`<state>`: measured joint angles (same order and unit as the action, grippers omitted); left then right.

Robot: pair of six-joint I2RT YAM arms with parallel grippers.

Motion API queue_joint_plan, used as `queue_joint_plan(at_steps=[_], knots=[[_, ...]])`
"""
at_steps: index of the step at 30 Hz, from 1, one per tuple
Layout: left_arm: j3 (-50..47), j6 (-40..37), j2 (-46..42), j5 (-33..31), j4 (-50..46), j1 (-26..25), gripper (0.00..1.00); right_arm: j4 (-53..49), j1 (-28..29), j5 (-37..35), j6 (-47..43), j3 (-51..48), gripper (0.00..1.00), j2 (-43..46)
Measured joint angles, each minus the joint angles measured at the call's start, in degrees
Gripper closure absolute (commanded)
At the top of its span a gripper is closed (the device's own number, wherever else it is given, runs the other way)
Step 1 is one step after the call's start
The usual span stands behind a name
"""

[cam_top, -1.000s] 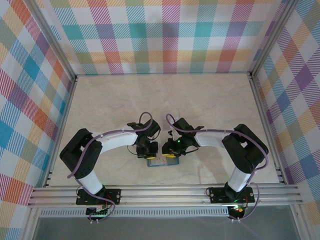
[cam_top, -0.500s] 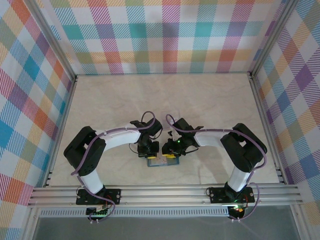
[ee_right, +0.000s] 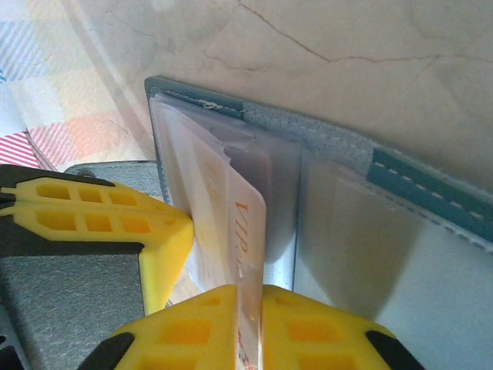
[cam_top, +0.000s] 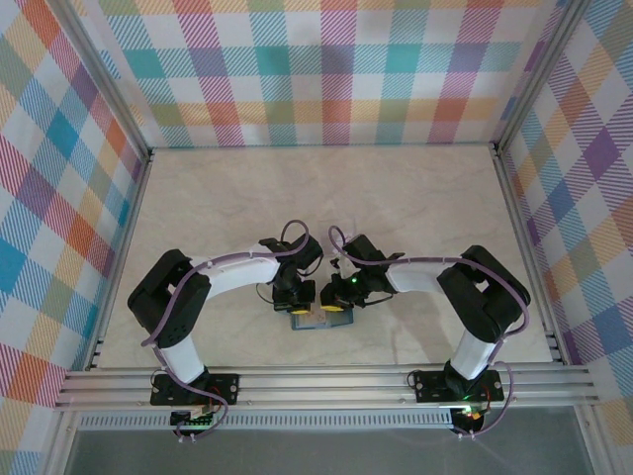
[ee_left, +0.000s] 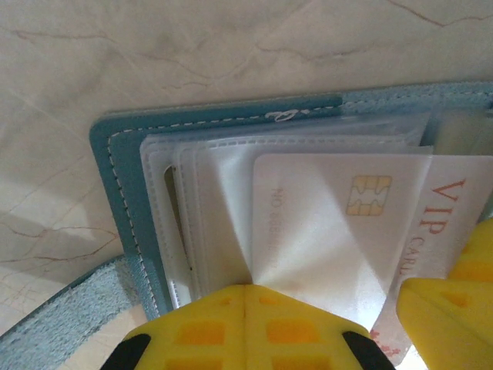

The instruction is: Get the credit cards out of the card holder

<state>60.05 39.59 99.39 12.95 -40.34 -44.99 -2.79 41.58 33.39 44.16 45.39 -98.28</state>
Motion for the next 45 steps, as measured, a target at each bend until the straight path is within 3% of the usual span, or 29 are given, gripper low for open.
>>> queue_joint_plan(at_steps=[9,21,30,35,40,45], knots=[[0.1,0.0,0.0,-0.1,0.0,0.0,0.93,0.3,-0.2,0.0,-0.2,-0.7,0.95,0.8],[0.1,0.0,-0.1,-0.2,0.0,-0.2,0.91,-17.8,-0.3,-10.0,-5.5,2.8,0.99,6.3],[-0.3,0.0,-0.9,-1.1,0.0,-0.3,0.89,-21.7,-0.3,-11.8,-6.1,4.2,0.99,6.5],[-0.6,0.0,-1.0,-1.0,0.2,-0.4,0.89,-23.1,-0.3,-12.8,-6.1,5.2,0.97,6.5],[-0.6,-0.2,-1.0,-1.0,0.2,-0.4,0.89,-22.4,-0.3,-12.1,-5.8,5.2,0.84,6.5],[-0.6,-0.2,-1.0,-1.0,0.2,-0.4,0.89,-19.9,-0.3,-11.2,-4.5,4.8,0.82,6.5]])
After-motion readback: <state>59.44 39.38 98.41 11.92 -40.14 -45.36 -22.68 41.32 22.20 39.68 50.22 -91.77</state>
